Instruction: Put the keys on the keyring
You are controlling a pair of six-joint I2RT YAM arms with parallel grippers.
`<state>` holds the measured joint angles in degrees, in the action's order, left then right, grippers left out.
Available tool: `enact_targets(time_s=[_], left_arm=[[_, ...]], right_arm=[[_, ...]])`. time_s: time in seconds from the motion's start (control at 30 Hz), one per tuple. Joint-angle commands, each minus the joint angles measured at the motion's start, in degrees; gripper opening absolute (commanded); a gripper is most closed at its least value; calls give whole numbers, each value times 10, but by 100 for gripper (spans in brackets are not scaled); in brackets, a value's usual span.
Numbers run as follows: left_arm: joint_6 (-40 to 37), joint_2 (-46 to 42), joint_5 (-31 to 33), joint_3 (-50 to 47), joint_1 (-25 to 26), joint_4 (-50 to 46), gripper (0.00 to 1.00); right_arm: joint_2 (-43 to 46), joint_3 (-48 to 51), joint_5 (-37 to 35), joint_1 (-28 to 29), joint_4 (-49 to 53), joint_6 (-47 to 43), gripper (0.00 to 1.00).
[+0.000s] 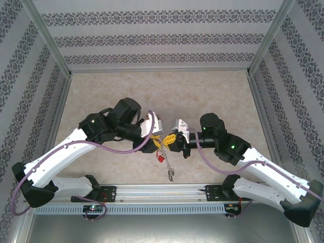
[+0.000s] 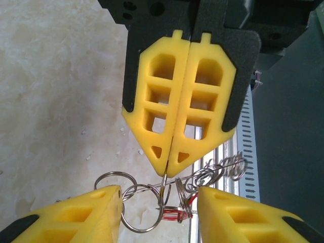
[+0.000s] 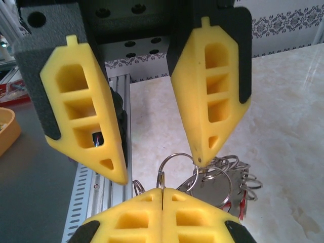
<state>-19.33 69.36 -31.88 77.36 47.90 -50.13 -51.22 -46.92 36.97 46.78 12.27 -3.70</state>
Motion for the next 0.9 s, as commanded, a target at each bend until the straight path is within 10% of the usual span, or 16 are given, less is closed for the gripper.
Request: enact_targets(time_s=[0.0, 0.5, 0.87], left_arm=[[-18, 7, 11, -3, 8, 8, 41], [-23, 38, 16, 17, 23, -22, 1], [-30, 39, 16, 24, 24, -34, 0]], right_arm=[[3, -23, 16, 10, -25, -16, 0], [7, -15, 3, 10, -34, -17, 0], [9, -12, -17, 10, -36, -13, 0]])
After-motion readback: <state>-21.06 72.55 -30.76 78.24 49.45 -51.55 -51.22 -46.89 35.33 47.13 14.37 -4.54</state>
